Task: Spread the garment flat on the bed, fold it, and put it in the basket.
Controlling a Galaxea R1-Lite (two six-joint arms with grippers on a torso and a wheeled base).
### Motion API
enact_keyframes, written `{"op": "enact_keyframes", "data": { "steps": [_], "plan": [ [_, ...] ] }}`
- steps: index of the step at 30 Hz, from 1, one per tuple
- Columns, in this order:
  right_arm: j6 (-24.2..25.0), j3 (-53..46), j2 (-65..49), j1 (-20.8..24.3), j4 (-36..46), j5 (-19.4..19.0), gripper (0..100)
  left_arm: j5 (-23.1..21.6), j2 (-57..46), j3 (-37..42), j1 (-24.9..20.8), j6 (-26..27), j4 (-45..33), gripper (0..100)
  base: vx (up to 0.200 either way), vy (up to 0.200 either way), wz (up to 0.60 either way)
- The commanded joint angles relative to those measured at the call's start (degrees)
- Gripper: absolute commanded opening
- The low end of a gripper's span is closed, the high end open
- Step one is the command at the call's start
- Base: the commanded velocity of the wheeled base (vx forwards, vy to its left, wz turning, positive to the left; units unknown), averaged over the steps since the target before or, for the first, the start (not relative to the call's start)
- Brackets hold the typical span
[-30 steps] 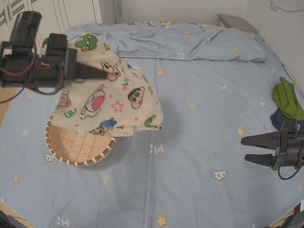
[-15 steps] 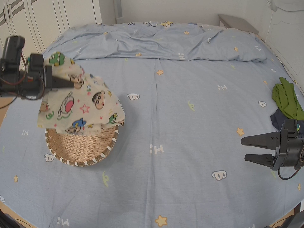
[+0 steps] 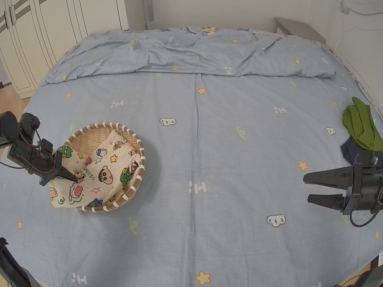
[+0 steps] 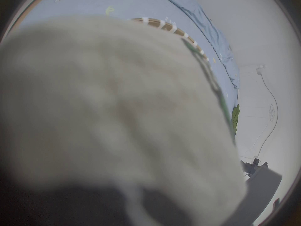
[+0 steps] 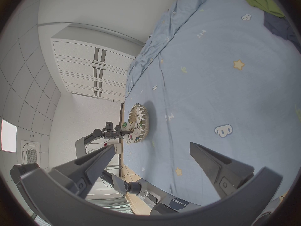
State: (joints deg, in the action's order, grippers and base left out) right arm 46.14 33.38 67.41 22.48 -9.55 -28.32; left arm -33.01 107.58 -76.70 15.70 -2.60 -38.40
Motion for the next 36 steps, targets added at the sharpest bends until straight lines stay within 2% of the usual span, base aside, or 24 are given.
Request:
{"op": "enact_keyframes", "data": {
  "steps": [1, 2, 12, 14, 15, 16, 19, 20, 21, 22, 24, 27, 30, 32, 36],
  "plan": [
    [0.0, -0.2, 0.0, 0.2, 0.0, -0.1, 100, 1.6, 1.4, -7.4, 0.4, 0.8, -5.7, 0, 0.000, 0.000, 0.00],
    [0.0, -0.2, 0.0, 0.2, 0.0, -0.1, 100, 1.5, 1.0, -7.4, 0.1, 0.5, -5.7, 100, 0.000, 0.000, 0.00],
    [0.0, -0.2, 0.0, 0.2, 0.0, 0.0, 100, 3.4, -13.9, -5.0, -0.1, 0.0, -5.7, 100, 0.000, 0.000, 0.00],
    [0.0, -0.2, 0.0, 0.2, -0.1, 0.0, 100, 7.8, -16.8, -3.6, -0.1, 0.5, -5.7, 100, 0.000, 0.000, 0.00],
    [0.0, -0.2, 0.0, 0.2, -0.1, 0.0, 100, 7.8, -16.8, -3.6, -0.1, 0.5, -5.7, 100, 0.000, 0.000, 0.00],
    [-0.1, -0.3, 0.0, 0.2, -0.1, 0.0, 100, 11.7, -18.8, -2.2, -0.2, 0.9, -6.0, 100, 0.000, 0.000, 0.00],
    [-0.1, -0.6, 0.0, 0.2, -0.1, 0.0, 100, 19.7, -21.5, 0.8, -1.6, 3.6, -5.5, 100, 0.000, 0.000, 0.00],
    [-0.2, -0.8, 0.0, 0.3, -0.1, 0.0, 100, 21.1, -21.8, 1.1, -1.6, 4.0, -5.5, 100, 0.000, 0.000, 0.00],
    [-0.2, -0.9, 0.1, 0.3, -0.3, 0.1, 100, 25.9, -22.9, 2.2, -1.9, 5.1, -5.5, 100, 0.000, 0.000, 0.00],
    [-0.2, -0.9, 0.1, 0.3, -0.4, 0.1, 100, 26.8, -23.0, 2.3, -2.0, 5.2, -5.5, 100, 0.000, 0.000, 0.00],
    [-0.3, -1.4, 0.4, 0.3, -1.2, 0.1, 100, 33.0, -24.2, 3.6, -3.7, 5.1, -4.2, 100, 0.000, 0.000, 0.00],
    [-1.1, -2.2, 0.5, 0.3, -2.1, 0.1, 100, 35.6, -25.2, 5.2, -4.3, 4.8, -0.4, 100, 0.000, 0.000, 0.00],
    [-4.3, -3.8, 0.5, 0.5, -2.8, 0.2, 100, 36.5, -28.0, 8.7, -4.5, 4.2, 7.2, 100, 0.000, 0.000, 0.00],
    [-9.7, -5.9, 0.3, 1.5, -2.8, 0.6, 100, 36.5, -30.2, 10.4, -5.9, 3.5, 11.6, 100, 0.000, 0.000, 0.00],
    [-26.4, -11.0, 0.1, 2.0, -2.8, 3.9, 100, 36.5, -35.3, 14.7, -8.7, 3.0, 19.9, 100, 0.000, 0.000, 0.00]
  ]
}}
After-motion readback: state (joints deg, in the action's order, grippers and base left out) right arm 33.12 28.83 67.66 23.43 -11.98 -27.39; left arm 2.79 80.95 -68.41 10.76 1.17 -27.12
